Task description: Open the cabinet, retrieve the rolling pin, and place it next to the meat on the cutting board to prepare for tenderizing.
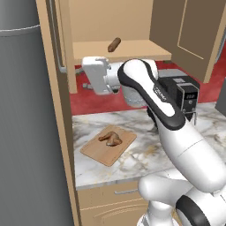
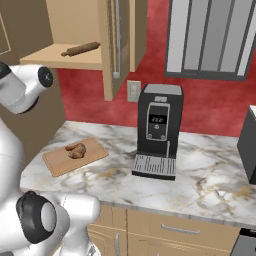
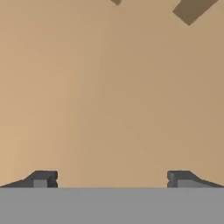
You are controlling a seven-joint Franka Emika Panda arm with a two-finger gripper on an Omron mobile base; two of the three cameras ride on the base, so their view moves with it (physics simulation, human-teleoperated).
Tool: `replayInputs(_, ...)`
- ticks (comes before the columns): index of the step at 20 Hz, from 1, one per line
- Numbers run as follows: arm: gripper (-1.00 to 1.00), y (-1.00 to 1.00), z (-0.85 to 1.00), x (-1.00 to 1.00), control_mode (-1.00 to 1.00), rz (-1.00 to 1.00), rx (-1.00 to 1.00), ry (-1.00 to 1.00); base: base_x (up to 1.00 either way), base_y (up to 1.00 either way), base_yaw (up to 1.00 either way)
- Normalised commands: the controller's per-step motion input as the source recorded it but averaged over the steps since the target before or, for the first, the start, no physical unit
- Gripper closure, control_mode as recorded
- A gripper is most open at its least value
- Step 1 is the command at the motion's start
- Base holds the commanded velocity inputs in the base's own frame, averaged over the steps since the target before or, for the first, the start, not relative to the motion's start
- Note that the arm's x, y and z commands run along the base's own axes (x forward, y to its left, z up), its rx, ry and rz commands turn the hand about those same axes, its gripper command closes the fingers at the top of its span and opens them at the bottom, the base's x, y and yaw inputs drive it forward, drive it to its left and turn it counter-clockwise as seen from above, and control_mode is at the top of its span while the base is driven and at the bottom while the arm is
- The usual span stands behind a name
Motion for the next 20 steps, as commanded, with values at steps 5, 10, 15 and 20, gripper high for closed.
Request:
replayInputs(5, -1.00, 0.65, -0.17, 0.00, -1.00, 0.13, 0.00, 0.00, 0.00, 0.00, 0.00)
replayInputs(10, -1.00, 0.25, -0.03, -0.05, -1.00, 0.05, -0.02, -0.09, 0.00, 0.00, 0.00)
replayInputs(15, -1.00, -0.01, 0.00, -0.44, -1.00, 0.00, -0.07, -0.22, 0.00, 0.00, 0.00)
replayInputs(20, -1.00, -0.09, 0.01, -0.66, -1.00, 0.00, -0.07, -0.20, 0.00, 0.00, 0.00)
